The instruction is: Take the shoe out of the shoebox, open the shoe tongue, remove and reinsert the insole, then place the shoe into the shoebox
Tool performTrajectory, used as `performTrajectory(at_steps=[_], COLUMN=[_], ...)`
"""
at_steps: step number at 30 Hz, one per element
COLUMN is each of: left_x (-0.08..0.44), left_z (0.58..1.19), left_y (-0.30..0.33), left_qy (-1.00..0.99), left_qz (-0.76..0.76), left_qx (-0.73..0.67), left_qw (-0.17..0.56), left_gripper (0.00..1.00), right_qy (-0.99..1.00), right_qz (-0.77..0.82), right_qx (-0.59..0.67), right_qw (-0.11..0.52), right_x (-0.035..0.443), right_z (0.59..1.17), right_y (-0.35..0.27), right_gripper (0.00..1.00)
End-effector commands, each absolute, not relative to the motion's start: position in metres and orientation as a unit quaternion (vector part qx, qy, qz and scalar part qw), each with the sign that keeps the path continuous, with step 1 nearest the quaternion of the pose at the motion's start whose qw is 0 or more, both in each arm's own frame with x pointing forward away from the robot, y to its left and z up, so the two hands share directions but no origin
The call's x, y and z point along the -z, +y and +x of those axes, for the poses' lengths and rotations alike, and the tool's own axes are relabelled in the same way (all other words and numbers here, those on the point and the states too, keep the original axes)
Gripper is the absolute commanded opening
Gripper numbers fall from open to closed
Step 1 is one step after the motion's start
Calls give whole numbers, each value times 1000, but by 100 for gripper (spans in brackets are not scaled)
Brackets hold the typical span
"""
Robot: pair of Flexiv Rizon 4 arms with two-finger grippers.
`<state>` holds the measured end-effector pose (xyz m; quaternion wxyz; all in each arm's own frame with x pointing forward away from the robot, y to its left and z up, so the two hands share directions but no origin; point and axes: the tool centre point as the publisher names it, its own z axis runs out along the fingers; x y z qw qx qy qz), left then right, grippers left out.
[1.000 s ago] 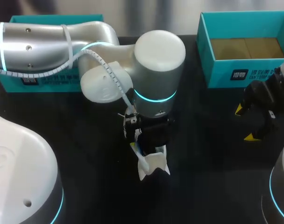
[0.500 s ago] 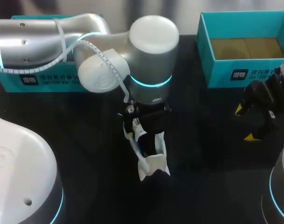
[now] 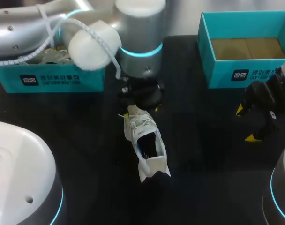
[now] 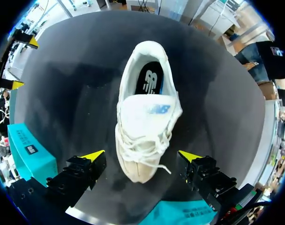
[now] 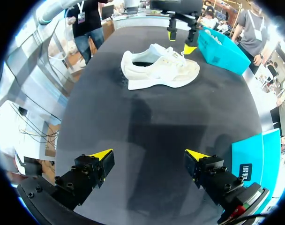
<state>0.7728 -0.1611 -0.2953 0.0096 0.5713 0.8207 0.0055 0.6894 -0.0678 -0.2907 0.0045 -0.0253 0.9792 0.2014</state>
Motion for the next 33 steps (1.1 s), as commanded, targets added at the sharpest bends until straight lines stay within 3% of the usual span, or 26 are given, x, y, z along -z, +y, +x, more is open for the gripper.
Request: performTrajectory(at_steps=[1,2,3,4,5,7,16,23,27,33], left_x=[282,280,278,276,274,272,273,288,301,322], left_z=[787,789,790,790,790,788,783,760,745,724], left_y=[-146,-145,-144,-143,-143,-143,-146,-156,-164,-175], left_qy=[817,817,813,812,811,809,808,798,790,779], left_qz=[576,576,582,583,584,587,587,600,610,623], left_qx=[14,15,22,27,28,34,39,51,54,60], left_qw=[3,3,-1,-1,-1,1,-1,-20,-29,-44], left_gripper=[100,92,58,46,42,20,7,10,18,20], right_qy=[980,980,980,980,980,980,980,980,980,980], right_qz=[-25,-25,-25,-25,-25,-25,-25,-25,-25,-25], right_qx=[-200,-200,-200,-200,-200,-200,-200,-200,-200,-200], right_qw=[4,4,4,4,4,4,4,4,4,4], right_x=[291,291,291,291,291,291,291,291,291,291], right_z=[689,689,689,689,689,689,689,689,689,689], right_y=[-67,-67,-67,-67,-67,-67,-67,-67,-67,-67], right_gripper=[100,100,100,100,100,100,100,100,100,100])
